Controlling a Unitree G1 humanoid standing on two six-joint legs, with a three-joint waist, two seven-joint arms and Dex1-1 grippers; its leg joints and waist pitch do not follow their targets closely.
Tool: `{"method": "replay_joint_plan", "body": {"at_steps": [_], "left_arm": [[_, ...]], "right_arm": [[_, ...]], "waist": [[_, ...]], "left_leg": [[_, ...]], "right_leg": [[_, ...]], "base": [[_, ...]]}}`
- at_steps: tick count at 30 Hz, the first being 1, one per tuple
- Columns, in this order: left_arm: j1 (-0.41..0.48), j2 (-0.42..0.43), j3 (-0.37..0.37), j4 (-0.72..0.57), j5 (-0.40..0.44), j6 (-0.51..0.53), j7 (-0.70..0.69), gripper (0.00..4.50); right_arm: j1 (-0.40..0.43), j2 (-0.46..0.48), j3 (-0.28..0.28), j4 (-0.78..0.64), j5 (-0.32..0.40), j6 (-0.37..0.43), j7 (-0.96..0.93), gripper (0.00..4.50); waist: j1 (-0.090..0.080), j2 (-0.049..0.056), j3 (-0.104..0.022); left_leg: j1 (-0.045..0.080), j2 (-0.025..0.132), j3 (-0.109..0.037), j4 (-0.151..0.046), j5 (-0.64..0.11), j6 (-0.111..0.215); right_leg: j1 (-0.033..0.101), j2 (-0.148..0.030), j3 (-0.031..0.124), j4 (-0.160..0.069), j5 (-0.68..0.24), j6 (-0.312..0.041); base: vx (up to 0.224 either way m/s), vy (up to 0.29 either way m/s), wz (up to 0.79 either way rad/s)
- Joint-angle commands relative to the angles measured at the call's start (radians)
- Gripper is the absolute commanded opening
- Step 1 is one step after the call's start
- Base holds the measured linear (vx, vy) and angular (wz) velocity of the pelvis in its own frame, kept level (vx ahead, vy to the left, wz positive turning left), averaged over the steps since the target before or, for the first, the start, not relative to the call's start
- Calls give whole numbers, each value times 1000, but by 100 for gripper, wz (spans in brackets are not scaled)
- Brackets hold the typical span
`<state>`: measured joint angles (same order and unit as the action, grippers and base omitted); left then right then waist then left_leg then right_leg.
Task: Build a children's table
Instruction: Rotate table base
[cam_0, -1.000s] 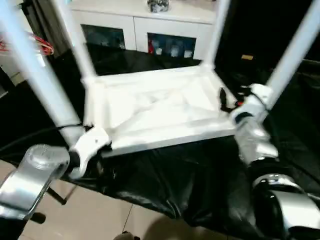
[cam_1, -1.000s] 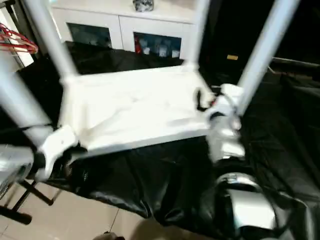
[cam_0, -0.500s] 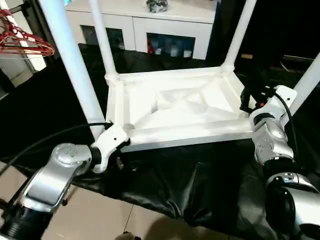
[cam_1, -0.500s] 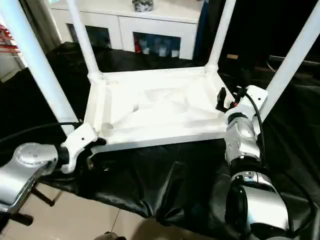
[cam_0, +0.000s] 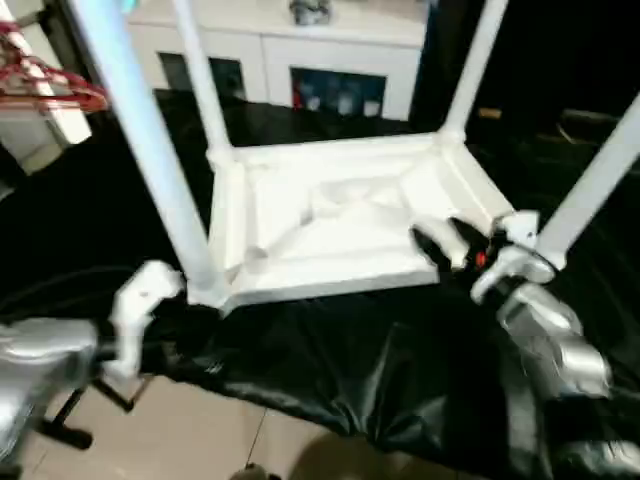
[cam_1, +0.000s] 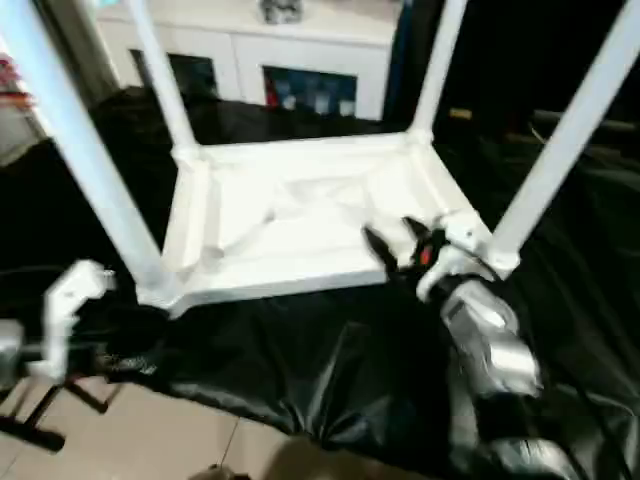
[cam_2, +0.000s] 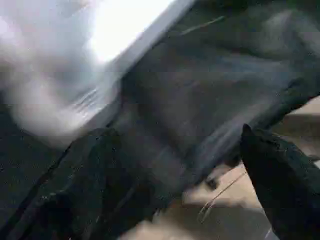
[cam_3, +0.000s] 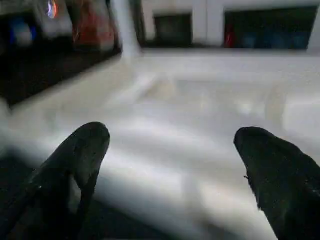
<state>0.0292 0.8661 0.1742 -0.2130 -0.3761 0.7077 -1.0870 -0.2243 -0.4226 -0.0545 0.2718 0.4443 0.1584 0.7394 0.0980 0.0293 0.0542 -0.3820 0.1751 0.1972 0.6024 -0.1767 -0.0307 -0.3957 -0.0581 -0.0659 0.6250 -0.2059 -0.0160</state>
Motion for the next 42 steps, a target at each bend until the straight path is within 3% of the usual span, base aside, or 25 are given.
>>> {"method": "replay_joint_plan", "body": {"at_steps": [1,7,9,11,13,14,15,20,22,25,30,33,40,42], "left_arm": [[-6,17,40,0,-1,8,-13,442],[-33,41,76,116,51,-87,63,442],[-94,-27,92,159,53,-165,131,442],[-161,-126,103,185,35,-223,195,442],[-180,-153,88,199,42,-236,214,442],[-193,-170,77,210,47,-245,226,442],[-213,-203,67,227,37,-256,235,442],[-278,-317,43,288,0,-299,235,442],[-291,-345,34,295,-19,-301,226,442],[-307,-375,21,287,-56,-283,205,442],[-305,-380,-10,252,-101,-245,145,442],[-288,-357,-56,165,-181,-149,52,442],[-259,-355,-142,-29,-344,17,2,442],[-256,-360,-158,-54,-362,35,-2,442]], "right_arm": [[14,-19,-21,-33,13,38,28,450],[38,-81,-65,4,-51,88,-62,450],[27,-96,-75,43,-89,93,-138,450],[-1,-94,-86,101,-143,108,-251,450],[-13,-89,-89,119,-157,115,-281,450],[-21,-85,-90,129,-166,120,-299,450],[-31,-82,-86,144,-177,128,-320,450],[-71,-64,-54,196,-238,155,-398,450],[-84,-52,-40,212,-255,169,-416,450],[-102,-35,1,232,-292,141,-412,450],[-145,4,18,280,-307,112,-413,450],[-193,31,46,333,-333,102,-415,450],[-257,87,65,396,-343,53,-396,450],[-266,99,74,404,-348,46,-391,450]], "waist": [[-6,3,-48],[-14,-3,-48],[-12,-2,-46],[-11,-3,-44],[-15,-9,-44],[-13,-11,-50],[-14,-12,-52],[-16,-14,-56],[-16,-13,-54],[-20,-13,-56],[-23,-12,-58],[-22,-14,-56],[-27,-17,-53],[-38,-19,-53]], "left_leg": [[37,56,-35,-83,-340,5],[32,53,-39,-83,-344,-8],[37,51,-37,-81,-337,-12],[48,49,-34,-77,-361,-29],[41,49,-40,-82,-376,-29],[44,50,-38,-79,-360,-25],[37,48,-37,-78,-323,-19],[32,49,-34,-75,-277,-8],[35,49,-32,-75,-281,-11],[33,50,-33,-76,-295,-17],[34,52,-32,-75,-285,-13],[36,55,-31,-77,-280,-20],[32,52,-29,-77,-278,-23],[27,51,-30,-77,-266,-23]], "right_leg": [[20,-79,57,-105,-422,-137],[23,-86,60,-108,-431,-126],[19,-85,58,-113,-441,-124],[17,-86,55,-118,-435,-149],[29,-89,52,-115,-468,-134],[28,-89,55,-112,-446,-130],[33,-89,56,-108,-413,-135],[37,-85,55,-100,-329,-160],[36,-86,54,-102,-329,-171],[38,-86,54,-98,-319,-170],[38,-88,56,-98,-296,-187],[37,-86,56,-91,-289,-197],[41,-87,58,-90,-291,-196],[44,-85,57,-88,-283,-201]], "base": [[0,0,0],[0,0,0],[0,0,0],[0,0,0],[0,0,0],[0,0,0],[0,0,0],[0,0,0],[0,0,0],[0,0,0],[0,0,0],[0,0,0],[0,0,0],[0,0,0]]}}
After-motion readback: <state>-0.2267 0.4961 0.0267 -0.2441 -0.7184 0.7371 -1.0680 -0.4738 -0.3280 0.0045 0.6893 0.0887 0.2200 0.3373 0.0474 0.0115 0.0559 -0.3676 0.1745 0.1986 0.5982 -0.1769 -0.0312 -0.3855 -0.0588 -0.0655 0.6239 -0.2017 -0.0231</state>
